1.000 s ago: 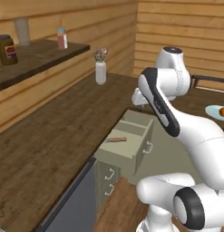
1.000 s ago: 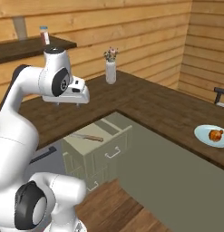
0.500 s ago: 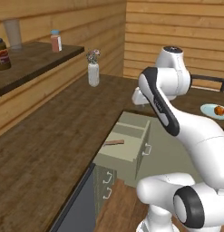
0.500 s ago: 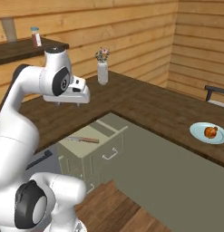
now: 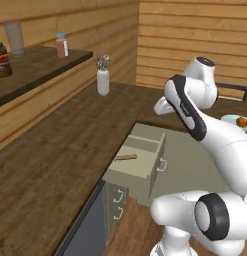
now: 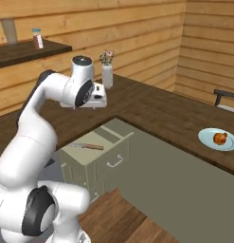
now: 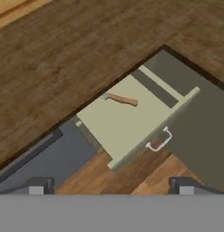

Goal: Pick up the knife from the drawer and place it on the cutting board. Then place the meat from the plate to the cutting board.

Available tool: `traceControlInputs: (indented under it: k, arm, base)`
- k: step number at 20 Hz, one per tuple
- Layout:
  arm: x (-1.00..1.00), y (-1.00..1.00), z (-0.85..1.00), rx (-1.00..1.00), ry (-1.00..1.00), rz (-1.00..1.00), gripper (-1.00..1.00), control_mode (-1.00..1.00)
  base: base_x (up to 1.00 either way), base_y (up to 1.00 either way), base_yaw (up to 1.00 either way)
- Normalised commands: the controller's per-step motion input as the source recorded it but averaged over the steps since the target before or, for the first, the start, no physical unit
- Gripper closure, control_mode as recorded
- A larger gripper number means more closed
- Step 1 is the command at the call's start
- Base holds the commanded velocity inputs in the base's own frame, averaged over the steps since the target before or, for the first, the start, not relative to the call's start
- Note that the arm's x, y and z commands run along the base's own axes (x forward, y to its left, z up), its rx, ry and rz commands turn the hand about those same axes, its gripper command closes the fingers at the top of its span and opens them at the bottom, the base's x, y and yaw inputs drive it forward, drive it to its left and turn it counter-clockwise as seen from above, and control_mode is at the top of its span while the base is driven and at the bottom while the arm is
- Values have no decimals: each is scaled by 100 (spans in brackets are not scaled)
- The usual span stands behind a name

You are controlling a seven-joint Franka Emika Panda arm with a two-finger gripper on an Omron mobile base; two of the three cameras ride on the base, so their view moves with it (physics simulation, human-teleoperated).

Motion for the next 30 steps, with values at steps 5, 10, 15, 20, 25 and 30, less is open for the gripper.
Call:
traceControlInputs:
  k: [5,10,15,20,25,30]
  arm:
    - [24,-68,-87,9,-33,74,-100,-100]
    - [6,-2,-94,10,-28,36,-100,-100]
    - [25,1,-93,-1,-15,20,-100,-100]
    - [63,9,-53,2,-3,9,-100,-100]
    - [58,17,-19,0,5,0,-100,-100]
    - [59,10,-30,0,13,0,-100,-100]
  base:
    - [0,0,0]
    - [0,0,0]
    - [0,0,0]
    - [0,0,0]
    - [0,0,0]
    - [0,0,0]
